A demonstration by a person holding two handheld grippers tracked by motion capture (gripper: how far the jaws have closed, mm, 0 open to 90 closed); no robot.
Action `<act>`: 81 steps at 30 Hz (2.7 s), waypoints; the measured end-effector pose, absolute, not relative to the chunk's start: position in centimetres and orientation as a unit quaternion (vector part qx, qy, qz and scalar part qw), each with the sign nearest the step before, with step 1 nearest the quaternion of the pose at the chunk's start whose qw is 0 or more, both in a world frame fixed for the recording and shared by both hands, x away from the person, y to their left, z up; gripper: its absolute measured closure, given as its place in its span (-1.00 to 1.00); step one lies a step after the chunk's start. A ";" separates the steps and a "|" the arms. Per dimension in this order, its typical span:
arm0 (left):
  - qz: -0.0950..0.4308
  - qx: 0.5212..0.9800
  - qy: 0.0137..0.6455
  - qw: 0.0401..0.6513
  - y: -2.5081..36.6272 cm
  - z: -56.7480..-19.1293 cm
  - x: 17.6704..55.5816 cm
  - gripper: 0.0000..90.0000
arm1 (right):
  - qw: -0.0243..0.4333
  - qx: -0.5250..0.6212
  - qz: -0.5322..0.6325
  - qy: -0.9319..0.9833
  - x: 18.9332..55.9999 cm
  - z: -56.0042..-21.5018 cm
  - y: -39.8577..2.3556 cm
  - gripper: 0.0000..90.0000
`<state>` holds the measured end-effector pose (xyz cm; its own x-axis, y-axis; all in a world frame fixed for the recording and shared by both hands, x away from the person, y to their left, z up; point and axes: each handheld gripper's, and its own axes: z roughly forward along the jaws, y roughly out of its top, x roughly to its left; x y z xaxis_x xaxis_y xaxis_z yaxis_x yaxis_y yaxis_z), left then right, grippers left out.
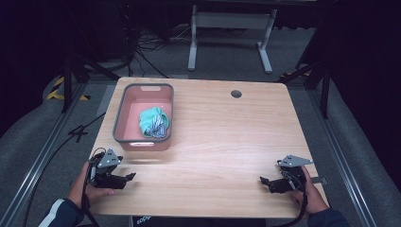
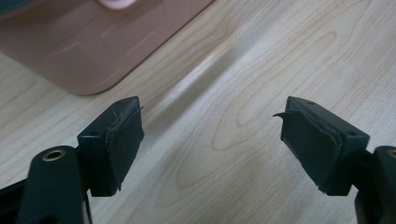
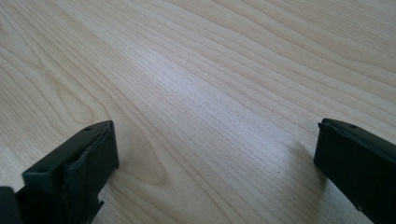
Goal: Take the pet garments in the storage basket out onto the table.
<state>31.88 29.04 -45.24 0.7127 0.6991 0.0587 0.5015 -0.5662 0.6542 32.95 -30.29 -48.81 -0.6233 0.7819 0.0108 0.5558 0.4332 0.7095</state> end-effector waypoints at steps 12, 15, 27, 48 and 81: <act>0.181 0.860 0.340 0.335 29.2 -41.9 31.3 -0.56 | 0.162 0.401 0.348 0.832 33.0 -48.8 -30.3 -1.00; 0.200 0.859 0.340 0.327 29.1 -41.0 31.3 -0.56 | 0.162 0.401 0.348 0.832 33.0 -48.8 -30.3 -1.00; 0.202 0.844 0.346 0.356 29.6 -38.4 31.4 -0.59 | 0.162 0.401 0.349 0.832 33.0 -48.8 -30.3 -1.00; 0.180 0.856 0.357 0.327 25.5 -35.5 39.3 -0.64 | 0.161 0.401 0.348 0.832 32.9 -48.8 -30.3 -1.00; 0.101 0.854 0.483 0.165 20.4 -40.9 52.0 -0.66 | 0.161 0.401 0.348 0.832 32.9 -48.8 -30.3 -1.00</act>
<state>52.01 20.42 -40.90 0.5141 0.8576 0.0129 0.7913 -0.4801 0.3787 32.92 -30.32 -48.79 -0.6266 0.7793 0.0116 0.5553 0.4359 0.7082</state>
